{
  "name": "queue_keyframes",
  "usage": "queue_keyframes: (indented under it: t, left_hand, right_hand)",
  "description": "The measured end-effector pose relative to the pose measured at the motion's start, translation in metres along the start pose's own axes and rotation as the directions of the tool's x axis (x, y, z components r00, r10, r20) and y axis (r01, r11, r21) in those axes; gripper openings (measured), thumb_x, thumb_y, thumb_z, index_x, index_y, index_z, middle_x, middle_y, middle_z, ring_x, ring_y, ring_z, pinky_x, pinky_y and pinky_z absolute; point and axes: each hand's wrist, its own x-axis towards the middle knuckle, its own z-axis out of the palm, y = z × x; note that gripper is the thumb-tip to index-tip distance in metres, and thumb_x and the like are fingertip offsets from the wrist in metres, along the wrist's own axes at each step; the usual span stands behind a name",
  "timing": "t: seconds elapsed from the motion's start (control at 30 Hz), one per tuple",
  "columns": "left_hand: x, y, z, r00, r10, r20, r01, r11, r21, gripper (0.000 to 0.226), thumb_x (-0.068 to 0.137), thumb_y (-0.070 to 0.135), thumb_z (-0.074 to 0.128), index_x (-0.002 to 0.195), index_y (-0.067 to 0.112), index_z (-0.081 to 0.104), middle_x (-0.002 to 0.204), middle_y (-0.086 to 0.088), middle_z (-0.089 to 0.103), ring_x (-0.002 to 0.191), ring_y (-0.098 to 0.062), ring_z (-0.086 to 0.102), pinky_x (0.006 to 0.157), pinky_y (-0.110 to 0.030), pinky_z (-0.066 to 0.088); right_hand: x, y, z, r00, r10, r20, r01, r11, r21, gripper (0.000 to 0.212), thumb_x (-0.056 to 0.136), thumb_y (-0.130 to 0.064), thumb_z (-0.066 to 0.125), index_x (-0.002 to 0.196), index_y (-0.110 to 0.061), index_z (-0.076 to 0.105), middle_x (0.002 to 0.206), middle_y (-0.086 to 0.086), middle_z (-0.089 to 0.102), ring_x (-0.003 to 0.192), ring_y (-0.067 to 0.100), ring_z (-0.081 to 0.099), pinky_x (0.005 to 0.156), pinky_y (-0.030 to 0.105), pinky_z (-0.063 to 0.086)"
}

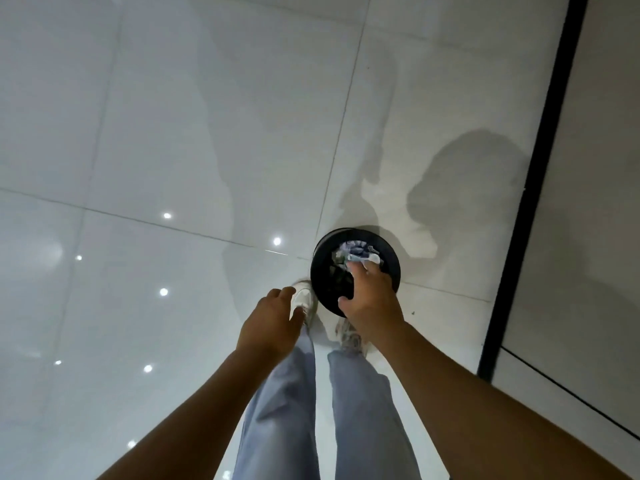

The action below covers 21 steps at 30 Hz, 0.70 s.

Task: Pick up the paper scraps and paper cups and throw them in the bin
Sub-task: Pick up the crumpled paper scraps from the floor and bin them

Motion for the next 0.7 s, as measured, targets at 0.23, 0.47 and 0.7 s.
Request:
queue_keyframes:
  t: [0.23, 0.47, 0.7]
  left_hand:
    - [-0.082, 0.005, -0.050, 0.993, -0.024, -0.119, 0.015, 0.997, -0.076, 0.040, 0.098, 0.030, 0.041, 0.135, 0.017, 0.044, 0.132, -0.005, 0.050, 0.117, -0.023, 0.050, 0.090, -0.033, 0.046]
    - [-0.206, -0.027, -0.089, 0.947, -0.165, -0.277, 0.121, 0.978, -0.171, 0.040, 0.098, 0.030, 0.041, 0.134, 0.014, 0.044, 0.129, -0.006, 0.052, 0.115, -0.023, 0.050, 0.088, -0.032, 0.045]
    - [-0.340, -0.103, -0.104, 0.843, -0.364, -0.396, 0.254, 0.918, -0.303, 0.042, 0.098, 0.033, 0.039, 0.135, 0.015, 0.043, 0.129, -0.005, 0.053, 0.114, -0.022, 0.052, 0.090, -0.032, 0.045]
  right_hand:
    - [-0.067, -0.073, -0.047, 0.970, -0.241, 0.016, 0.240, 0.951, -0.197, 0.053, 0.090, -0.021, 0.061, 0.139, -0.018, 0.041, 0.139, 0.006, 0.044, 0.128, 0.028, 0.039, 0.101, 0.039, 0.042]
    - [-0.176, -0.154, -0.053, 0.862, -0.475, 0.176, 0.504, 0.763, -0.405, 0.050, 0.092, -0.024, 0.054, 0.140, -0.019, 0.039, 0.139, 0.006, 0.043, 0.124, 0.028, 0.041, 0.097, 0.038, 0.045]
    - [-0.285, -0.248, -0.007, 0.719, -0.609, 0.335, 0.682, 0.524, -0.511, 0.051, 0.094, -0.025, 0.054, 0.142, -0.022, 0.036, 0.140, 0.004, 0.042, 0.123, 0.026, 0.041, 0.096, 0.035, 0.044]
